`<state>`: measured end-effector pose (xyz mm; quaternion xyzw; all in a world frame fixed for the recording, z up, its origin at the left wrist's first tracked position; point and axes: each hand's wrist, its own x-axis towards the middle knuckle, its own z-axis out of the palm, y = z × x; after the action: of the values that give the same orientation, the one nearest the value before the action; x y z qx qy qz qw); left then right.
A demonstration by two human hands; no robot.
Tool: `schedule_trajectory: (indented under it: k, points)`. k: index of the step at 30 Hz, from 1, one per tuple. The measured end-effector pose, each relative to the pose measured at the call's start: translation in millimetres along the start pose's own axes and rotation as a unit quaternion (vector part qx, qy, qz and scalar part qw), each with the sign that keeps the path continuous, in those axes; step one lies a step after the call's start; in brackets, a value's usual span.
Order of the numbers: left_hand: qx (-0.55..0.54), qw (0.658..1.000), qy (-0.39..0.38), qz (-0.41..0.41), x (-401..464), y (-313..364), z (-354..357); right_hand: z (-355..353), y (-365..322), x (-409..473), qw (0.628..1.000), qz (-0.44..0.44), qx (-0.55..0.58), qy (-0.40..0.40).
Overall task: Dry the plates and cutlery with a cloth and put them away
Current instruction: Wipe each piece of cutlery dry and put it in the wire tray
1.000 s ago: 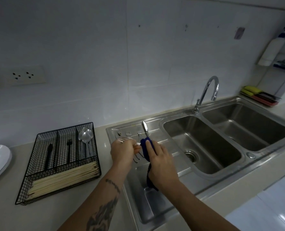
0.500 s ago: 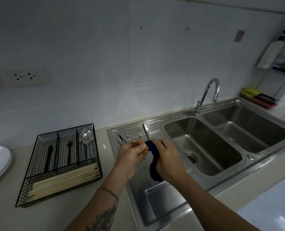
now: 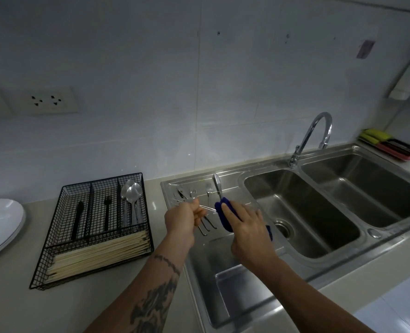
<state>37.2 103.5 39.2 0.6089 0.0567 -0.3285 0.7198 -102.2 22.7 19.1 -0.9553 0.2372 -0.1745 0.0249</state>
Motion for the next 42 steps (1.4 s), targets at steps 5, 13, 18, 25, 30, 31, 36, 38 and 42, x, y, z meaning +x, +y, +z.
schedule_trajectory:
  k: [5, 13, 18, 25, 30, 31, 36, 38, 42]
  points:
    - [-0.021, 0.999, 0.014, -0.023, 15.0, 3.9, -8.6, 9.9, -12.9, 9.8, 0.998, -0.059, -0.005, -0.016]
    - [-0.061, 0.995, 0.067, -0.039, 71.2, 35.5, -77.5, 34.8, -27.0, 48.9, 0.996, -0.072, 0.034, -0.05]
    - [0.011, 0.995, 0.103, 0.002, 106.5, 64.2, -112.7, 46.0, -47.2, 82.8, 0.994, -0.096, 0.039, -0.029]
    - [0.237, 0.94, 0.21, 0.128, 157.0, 96.7, -158.2, 63.6, -55.1, 102.0, 0.994, -0.103, 0.028, -0.039]
    - [0.381, 0.892, 0.192, 0.148, 181.4, 92.4, -171.2, 74.9, -54.7, 106.2, 0.993, -0.095, 0.04, -0.054]
    - [0.409, 0.881, 0.187, 0.146, 182.8, 88.5, -171.2, 75.5, -53.4, 106.1, 0.993, -0.091, 0.045, -0.055]
    - [0.459, 0.862, 0.181, 0.117, 177.3, 67.9, -170.4, 69.2, -35.2, 99.1, 0.995, -0.056, 0.062, -0.062]
    - [0.459, 0.851, 0.204, 0.153, 165.6, 63.8, -160.8, 63.7, -19.2, 94.6, 0.996, -0.033, 0.061, -0.059]
    - [0.453, 0.828, 0.172, 0.281, 137.9, 55.8, -114.7, 52.7, 14.7, 86.5, 0.996, 0.02, 0.063, -0.053]
